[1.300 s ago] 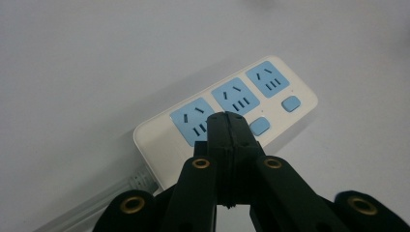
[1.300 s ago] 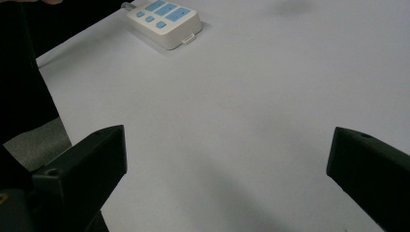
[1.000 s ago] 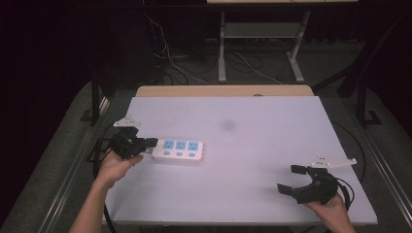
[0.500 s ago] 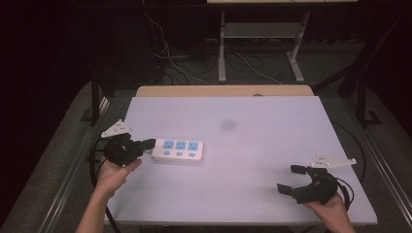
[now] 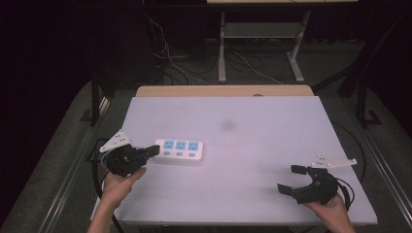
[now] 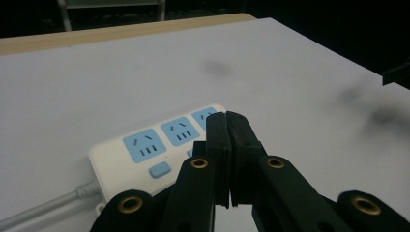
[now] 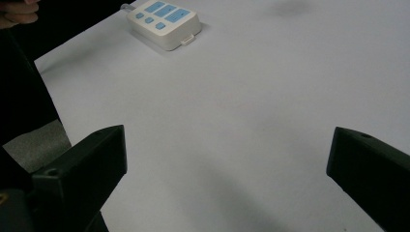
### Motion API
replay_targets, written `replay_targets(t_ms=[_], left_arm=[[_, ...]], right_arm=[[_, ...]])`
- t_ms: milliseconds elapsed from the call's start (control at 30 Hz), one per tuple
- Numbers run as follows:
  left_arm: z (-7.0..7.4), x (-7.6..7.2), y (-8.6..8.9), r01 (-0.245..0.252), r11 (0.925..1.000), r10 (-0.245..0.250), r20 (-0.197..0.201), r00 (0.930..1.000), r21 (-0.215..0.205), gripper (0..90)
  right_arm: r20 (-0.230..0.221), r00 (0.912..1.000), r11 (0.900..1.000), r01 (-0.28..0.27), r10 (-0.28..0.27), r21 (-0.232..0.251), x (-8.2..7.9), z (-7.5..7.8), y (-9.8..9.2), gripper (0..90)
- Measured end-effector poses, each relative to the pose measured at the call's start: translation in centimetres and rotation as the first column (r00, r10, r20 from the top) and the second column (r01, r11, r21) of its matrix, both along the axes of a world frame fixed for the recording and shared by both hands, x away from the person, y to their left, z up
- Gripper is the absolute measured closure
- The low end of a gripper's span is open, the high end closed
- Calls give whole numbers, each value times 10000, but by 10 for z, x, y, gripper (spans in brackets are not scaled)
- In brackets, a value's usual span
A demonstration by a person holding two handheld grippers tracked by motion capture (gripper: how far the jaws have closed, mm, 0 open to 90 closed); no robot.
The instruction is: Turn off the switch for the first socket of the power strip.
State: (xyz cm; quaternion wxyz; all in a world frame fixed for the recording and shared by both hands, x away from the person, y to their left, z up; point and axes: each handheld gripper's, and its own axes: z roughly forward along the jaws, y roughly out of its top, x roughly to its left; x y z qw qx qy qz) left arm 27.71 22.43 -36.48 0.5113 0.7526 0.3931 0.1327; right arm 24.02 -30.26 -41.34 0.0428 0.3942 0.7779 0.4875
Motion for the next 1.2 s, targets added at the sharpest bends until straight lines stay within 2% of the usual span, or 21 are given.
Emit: replay_targets(t_ms=[133,267,333,500,600,667,800,1200], left_arm=[[-6,-5,-3,270,9996,-270,-9,9996,-99,846],[-10,-10,-7,664,9976,-663,42,9978,-189,719],[-11,-12,-10,866,9961,-867,-47,9962,-198,614],[-17,-13,-17,1390,9899,-1401,-480,9890,-270,276],[-22,-14,-21,1660,9857,-1674,-626,9839,-273,132],[-26,-15,-23,1685,9852,-1703,-684,9830,-308,117],[-35,-15,-26,1967,9797,-1995,-946,9753,-377,0],[-55,-19,-37,2367,9716,-2337,-1322,9633,68,0]], right_arm=[[4,10000,10000,-10,10,-5,0,0,0,4],[-14,10000,10000,-22,22,-17,0,-1,0,4],[-9,10000,10000,-34,34,-16,0,-1,1,4],[-11,10000,10000,-27,27,-10,0,-1,0,4],[-11,10000,10000,-22,22,1,0,-1,0,4],[-14,10000,10000,-26,26,4,0,-1,0,4],[-27,10000,10000,-29,29,3,0,-1,0,4],[-42,10000,10000,-66,66,-2,0,-1,0,4]])
